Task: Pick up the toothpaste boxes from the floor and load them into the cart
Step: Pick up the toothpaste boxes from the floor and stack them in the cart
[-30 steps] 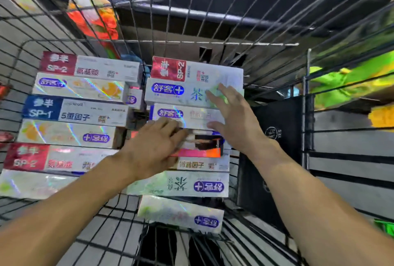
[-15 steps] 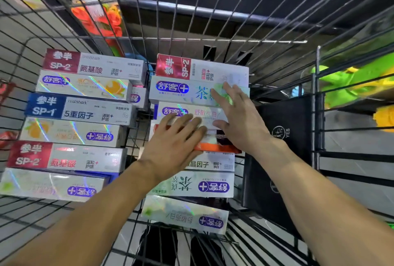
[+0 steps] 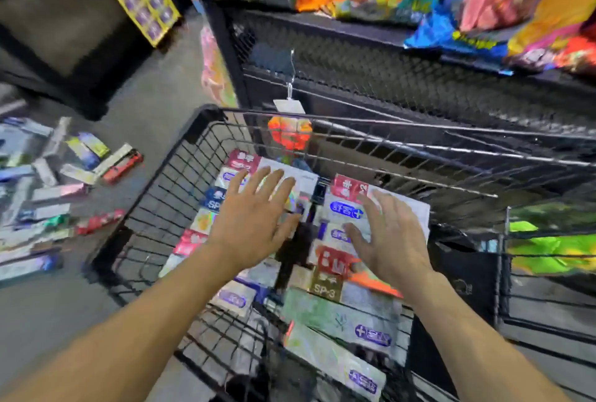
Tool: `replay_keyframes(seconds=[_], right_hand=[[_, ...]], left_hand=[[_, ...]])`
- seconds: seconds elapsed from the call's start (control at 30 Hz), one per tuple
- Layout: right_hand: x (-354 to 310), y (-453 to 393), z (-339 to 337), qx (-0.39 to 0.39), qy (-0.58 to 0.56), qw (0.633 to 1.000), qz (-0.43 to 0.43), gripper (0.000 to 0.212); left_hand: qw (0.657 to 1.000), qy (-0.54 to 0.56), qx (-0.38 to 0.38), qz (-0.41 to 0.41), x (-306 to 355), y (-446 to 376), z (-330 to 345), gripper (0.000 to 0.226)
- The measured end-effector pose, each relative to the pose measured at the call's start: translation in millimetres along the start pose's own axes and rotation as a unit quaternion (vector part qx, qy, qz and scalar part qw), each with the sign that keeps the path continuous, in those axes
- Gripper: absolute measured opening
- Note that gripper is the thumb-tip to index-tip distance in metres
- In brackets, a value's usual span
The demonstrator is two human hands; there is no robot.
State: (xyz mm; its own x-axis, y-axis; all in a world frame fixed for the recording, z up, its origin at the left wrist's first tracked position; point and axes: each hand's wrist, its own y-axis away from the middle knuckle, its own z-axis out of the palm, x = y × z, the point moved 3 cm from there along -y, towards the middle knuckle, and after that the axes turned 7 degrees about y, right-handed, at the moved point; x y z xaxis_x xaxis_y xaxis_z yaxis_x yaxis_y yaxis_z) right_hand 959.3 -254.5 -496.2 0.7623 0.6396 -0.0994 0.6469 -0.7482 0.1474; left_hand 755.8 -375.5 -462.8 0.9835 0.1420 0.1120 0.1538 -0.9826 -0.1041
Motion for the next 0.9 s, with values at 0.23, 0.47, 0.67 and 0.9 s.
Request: replay_keyframes(seconds=[0.23, 0.47, 0.67, 0.9], right_hand=[[-198.5, -60.8, -106.0, 0.070, 0.017, 0.981, -0.182, 0.063], [-448.8, -86.7, -174.5, 0.103, 0.064, 0.935, -0.334, 0.063], [-640.8, -85.2, -190.0, 0.096, 0.060, 0.913, -0.393, 0.068], [-797.3, -77.2, -168.0, 0.058, 0.057, 0.888, -0.452, 0.067]], left_hand=[[0.971, -0.027, 0.020, -0.237, -162.7, 134.7, -127.8, 0.068], [0.925, -0.065, 0.051, -0.371, -330.9, 291.8, -250.3, 0.074], [0.890, -0.081, 0.046, -0.447, -453.2, 423.6, -299.1, 0.071], [0.861, -0.067, 0.035, -0.503, -532.9, 530.3, -302.2, 0.079]])
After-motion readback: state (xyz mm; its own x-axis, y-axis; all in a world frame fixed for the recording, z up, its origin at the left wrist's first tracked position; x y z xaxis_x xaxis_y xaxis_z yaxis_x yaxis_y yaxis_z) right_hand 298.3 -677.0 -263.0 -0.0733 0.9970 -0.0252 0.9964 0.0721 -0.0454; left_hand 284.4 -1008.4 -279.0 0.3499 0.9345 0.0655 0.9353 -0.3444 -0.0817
